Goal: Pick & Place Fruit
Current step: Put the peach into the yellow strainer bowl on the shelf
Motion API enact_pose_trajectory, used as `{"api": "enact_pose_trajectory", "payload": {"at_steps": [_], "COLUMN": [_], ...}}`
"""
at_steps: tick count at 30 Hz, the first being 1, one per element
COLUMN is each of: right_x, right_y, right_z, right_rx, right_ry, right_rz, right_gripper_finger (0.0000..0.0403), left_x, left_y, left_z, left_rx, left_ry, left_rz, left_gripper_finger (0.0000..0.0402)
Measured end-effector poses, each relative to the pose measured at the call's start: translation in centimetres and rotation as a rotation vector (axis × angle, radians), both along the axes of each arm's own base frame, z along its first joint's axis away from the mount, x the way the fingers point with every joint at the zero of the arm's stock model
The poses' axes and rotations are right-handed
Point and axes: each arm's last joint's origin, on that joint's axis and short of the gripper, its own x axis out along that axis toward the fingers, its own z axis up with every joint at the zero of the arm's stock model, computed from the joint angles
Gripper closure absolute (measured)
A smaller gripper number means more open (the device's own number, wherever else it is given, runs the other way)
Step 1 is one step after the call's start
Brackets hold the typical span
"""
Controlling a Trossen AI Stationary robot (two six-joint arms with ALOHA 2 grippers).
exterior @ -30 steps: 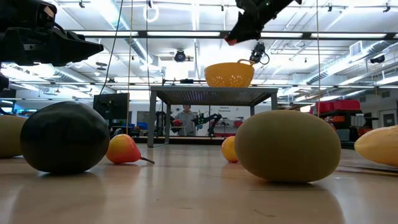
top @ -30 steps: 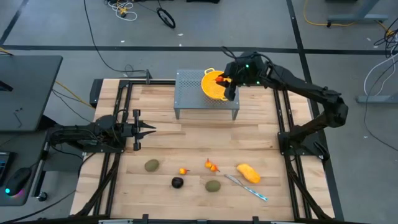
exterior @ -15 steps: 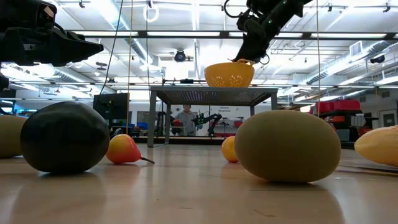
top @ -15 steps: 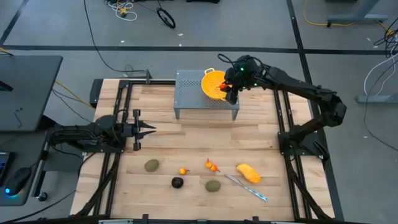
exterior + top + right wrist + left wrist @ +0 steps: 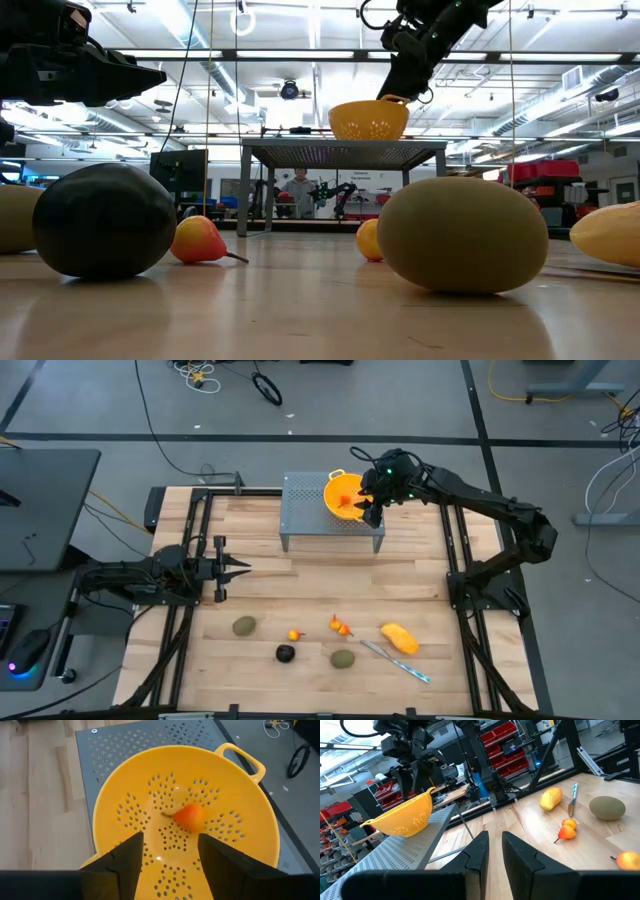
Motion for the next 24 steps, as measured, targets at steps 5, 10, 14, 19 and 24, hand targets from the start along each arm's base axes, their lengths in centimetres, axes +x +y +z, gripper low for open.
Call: {"api": "enact_pose_trajectory", "payload": {"at_steps": [5, 10, 14, 19, 24], "right_x": [0.0, 0.1, -0.5, -1.8, -3.4], "right_y": [0.6, 2.0, 3.7, 6.2, 9.0], "right_z": [0.4, 2.3, 3.9, 5.8, 7.2], "right_rx": [-0.006, -0.039, -0.057, -0.05, -0.052], "right_ry": [-0.004, -0.053, -0.109, -0.172, -0.206], "right_rz": [0.016, 0.065, 0.099, 0.143, 0.222], "right_gripper_finger": [0.0201, 0.0201, 0.0201, 0.0201, 0.0201], "left_x": [0.0, 0.0, 0.0, 0.0, 0.0], "left_y": [0.0, 0.0, 0.0, 0.0, 0.0], "left_z": [0.0, 0.0, 0.0, 0.0, 0.0], "left_rx": [0.0, 0.0, 0.0, 0.0, 0.0], "left_ry": [0.0, 0.001, 0.0, 0.0, 0.001], "left_rz": [0.0, 0.0, 0.0, 0.0, 0.0], "left_gripper_finger": [0.0338, 0.0338, 0.0338, 0.0338, 0.0338]}}
